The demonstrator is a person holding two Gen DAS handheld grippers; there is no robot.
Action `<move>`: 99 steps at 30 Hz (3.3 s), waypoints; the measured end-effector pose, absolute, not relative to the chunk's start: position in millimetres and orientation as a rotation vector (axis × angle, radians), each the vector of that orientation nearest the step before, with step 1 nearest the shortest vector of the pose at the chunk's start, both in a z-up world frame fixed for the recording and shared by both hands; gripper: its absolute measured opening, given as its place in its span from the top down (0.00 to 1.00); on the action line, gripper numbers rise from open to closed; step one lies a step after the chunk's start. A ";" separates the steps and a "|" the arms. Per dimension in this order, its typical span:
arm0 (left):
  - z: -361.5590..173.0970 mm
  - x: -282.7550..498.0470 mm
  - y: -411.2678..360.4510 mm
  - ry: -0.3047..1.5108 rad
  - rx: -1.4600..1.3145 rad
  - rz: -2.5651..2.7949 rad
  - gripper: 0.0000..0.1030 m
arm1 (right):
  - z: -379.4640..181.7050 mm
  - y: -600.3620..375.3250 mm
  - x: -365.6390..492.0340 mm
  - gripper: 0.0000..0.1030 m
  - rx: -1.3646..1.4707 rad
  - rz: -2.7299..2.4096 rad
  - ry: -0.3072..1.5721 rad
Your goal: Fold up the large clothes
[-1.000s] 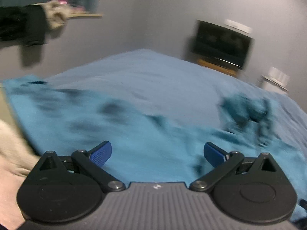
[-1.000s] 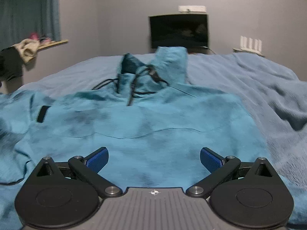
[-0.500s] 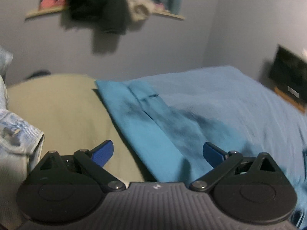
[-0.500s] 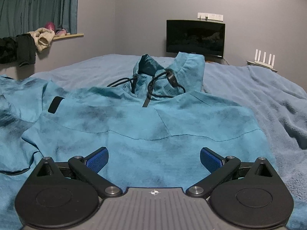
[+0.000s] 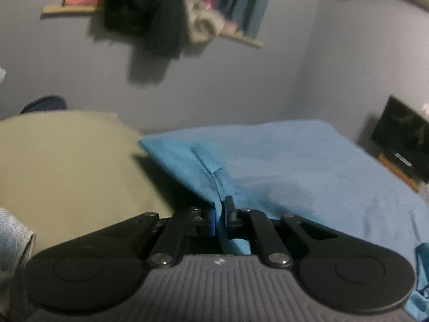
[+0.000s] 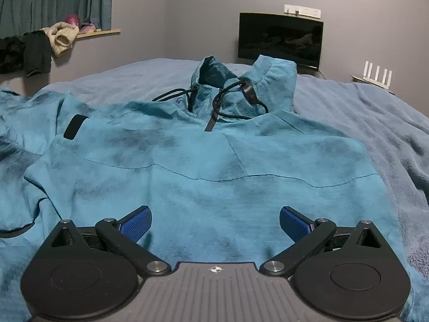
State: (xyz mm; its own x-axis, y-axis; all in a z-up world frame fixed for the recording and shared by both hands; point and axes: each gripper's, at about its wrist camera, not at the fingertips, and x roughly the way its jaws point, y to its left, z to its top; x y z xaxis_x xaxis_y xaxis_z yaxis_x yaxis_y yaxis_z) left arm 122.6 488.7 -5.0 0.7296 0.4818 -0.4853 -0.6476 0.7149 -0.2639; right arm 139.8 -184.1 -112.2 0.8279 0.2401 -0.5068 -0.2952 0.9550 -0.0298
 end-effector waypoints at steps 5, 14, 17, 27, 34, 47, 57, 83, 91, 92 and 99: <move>29.8 124.9 434.2 0.324 -0.364 0.447 1.00 | -108.7 -184.4 134.5 0.00 -0.120 0.285 0.498; 98.5 154.9 251.5 0.259 -0.185 -0.008 1.00 | -101.7 -190.1 123.1 0.00 -0.110 0.272 0.444; 106.9 166.7 175.8 0.262 -0.149 -0.159 1.00 | -102.6 -197.4 123.1 0.00 -0.081 0.258 0.445; 58.5 199.7 -32.3 0.374 -0.116 -0.451 1.00 | -111.7 -227.1 133.6 0.00 0.077 0.211 0.497; -1.3 201.9 -49.2 0.586 -0.189 -0.447 0.37 | -113.6 -228.4 132.5 0.00 0.089 0.222 0.499; -22.2 136.3 123.9 0.579 -0.167 -0.061 0.29 | -118.4 -248.3 139.0 0.10 0.250 0.233 0.556; -76.7 127.2 146.6 0.644 -0.140 -0.078 0.27 | -136.0 -255.3 157.1 0.51 0.388 0.235 0.647; -29.5 137.6 141.4 0.520 -0.369 -0.386 0.07 | -77.0 -287.2 162.8 0.97 0.090 -0.146 0.368; -80.1 176.5 114.4 0.712 -0.143 -0.166 0.06 | -97.4 -291.7 190.1 0.66 0.049 -0.252 0.562; -91.2 179.7 111.2 0.743 -0.110 -0.148 0.06 | -93.1 -292.0 185.4 0.59 0.058 -0.257 0.530; -114.6 190.5 101.5 0.796 -0.024 -0.111 0.06 | -74.3 -266.2 167.6 0.51 0.069 -0.004 0.386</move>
State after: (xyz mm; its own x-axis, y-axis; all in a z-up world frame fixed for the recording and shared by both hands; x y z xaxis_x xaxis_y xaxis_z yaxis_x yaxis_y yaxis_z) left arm 190.5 101.5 -114.6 0.6938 -0.1082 -0.7120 0.0899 0.9939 -0.0635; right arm 167.6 -266.2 -74.3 0.9265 0.0097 -0.3762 0.0167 0.9976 0.0668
